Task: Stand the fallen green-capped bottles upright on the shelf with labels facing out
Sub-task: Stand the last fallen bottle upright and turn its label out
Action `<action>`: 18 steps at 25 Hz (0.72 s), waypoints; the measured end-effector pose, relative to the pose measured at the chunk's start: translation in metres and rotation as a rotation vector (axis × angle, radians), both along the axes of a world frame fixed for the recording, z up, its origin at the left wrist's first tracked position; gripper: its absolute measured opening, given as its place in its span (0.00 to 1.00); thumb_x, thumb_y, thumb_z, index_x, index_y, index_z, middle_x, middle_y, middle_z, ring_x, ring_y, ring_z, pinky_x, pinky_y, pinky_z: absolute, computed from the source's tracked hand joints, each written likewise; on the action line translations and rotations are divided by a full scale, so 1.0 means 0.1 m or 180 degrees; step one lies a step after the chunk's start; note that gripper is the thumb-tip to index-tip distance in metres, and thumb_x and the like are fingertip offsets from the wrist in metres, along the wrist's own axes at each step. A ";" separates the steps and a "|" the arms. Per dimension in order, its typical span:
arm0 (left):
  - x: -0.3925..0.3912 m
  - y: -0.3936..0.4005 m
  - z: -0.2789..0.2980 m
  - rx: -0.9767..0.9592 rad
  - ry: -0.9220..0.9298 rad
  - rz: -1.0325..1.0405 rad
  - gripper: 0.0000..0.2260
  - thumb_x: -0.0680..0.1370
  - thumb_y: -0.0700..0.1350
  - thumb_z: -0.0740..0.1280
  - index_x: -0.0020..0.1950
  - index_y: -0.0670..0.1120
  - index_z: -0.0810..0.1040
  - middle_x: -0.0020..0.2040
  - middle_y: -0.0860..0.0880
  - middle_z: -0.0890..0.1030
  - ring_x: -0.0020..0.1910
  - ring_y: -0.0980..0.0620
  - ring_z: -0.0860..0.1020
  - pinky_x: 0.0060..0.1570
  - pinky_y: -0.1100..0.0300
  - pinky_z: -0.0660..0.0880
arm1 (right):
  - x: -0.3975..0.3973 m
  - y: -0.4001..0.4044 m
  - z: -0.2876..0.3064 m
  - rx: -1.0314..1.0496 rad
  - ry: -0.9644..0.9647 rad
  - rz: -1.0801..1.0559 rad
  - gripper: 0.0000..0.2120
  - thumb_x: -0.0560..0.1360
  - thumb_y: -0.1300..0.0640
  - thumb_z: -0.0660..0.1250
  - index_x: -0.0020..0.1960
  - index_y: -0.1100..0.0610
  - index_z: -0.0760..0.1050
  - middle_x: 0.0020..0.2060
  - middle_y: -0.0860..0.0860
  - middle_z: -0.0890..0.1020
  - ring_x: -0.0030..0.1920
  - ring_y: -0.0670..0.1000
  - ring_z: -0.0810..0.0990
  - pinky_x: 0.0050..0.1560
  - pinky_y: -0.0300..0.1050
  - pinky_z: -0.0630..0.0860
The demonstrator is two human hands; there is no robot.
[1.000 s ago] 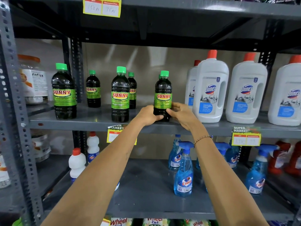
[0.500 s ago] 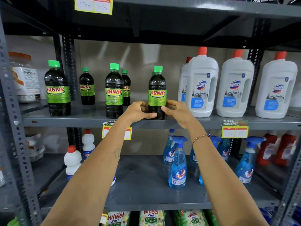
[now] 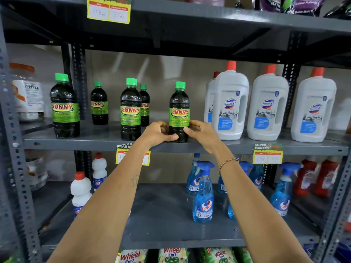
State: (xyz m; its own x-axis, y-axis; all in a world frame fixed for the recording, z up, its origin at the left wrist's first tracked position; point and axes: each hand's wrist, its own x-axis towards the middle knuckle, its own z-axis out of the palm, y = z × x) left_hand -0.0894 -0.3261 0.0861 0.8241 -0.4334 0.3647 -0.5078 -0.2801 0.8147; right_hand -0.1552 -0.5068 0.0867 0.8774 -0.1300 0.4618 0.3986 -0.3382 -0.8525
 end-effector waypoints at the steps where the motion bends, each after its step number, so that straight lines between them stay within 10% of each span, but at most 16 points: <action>1: -0.02 0.00 0.00 0.0001 -0.0049 0.0013 0.25 0.66 0.48 0.79 0.59 0.44 0.75 0.51 0.48 0.82 0.51 0.52 0.81 0.59 0.52 0.76 | -0.01 0.00 0.00 -0.0009 -0.0008 -0.0006 0.22 0.76 0.63 0.69 0.68 0.63 0.71 0.62 0.56 0.79 0.60 0.48 0.77 0.55 0.37 0.77; 7: -0.25 0.14 -0.12 -0.0312 -0.0528 0.0497 0.22 0.68 0.46 0.77 0.59 0.42 0.77 0.49 0.49 0.81 0.44 0.54 0.80 0.46 0.65 0.75 | -0.21 0.22 -0.26 0.0243 -0.0811 -0.1111 0.09 0.75 0.58 0.70 0.54 0.53 0.77 0.46 0.47 0.82 0.48 0.48 0.81 0.56 0.50 0.80; 11: -0.41 0.46 -0.21 -0.1362 -0.1388 0.1233 0.06 0.73 0.43 0.72 0.46 0.42 0.80 0.40 0.50 0.81 0.36 0.61 0.78 0.38 0.75 0.71 | -0.33 0.81 -0.35 0.0078 -0.0993 -0.0532 0.09 0.73 0.60 0.72 0.43 0.47 0.79 0.39 0.44 0.83 0.41 0.45 0.81 0.49 0.46 0.81; 15: -0.28 0.90 -0.17 -0.1887 -0.1733 0.1569 0.17 0.78 0.49 0.66 0.63 0.42 0.70 0.54 0.47 0.74 0.47 0.53 0.75 0.48 0.65 0.72 | -0.17 1.36 -0.21 -0.0315 -0.0919 -0.0514 0.06 0.75 0.60 0.70 0.52 0.57 0.82 0.44 0.47 0.84 0.42 0.39 0.80 0.51 0.38 0.78; 18: -0.07 1.14 -0.20 -0.1064 -0.0930 0.1219 0.28 0.78 0.49 0.66 0.72 0.39 0.60 0.64 0.43 0.70 0.60 0.46 0.73 0.56 0.60 0.69 | 0.05 1.47 -0.05 -0.0400 -0.0474 -0.0540 0.18 0.78 0.59 0.67 0.66 0.62 0.74 0.61 0.54 0.80 0.59 0.50 0.79 0.61 0.41 0.74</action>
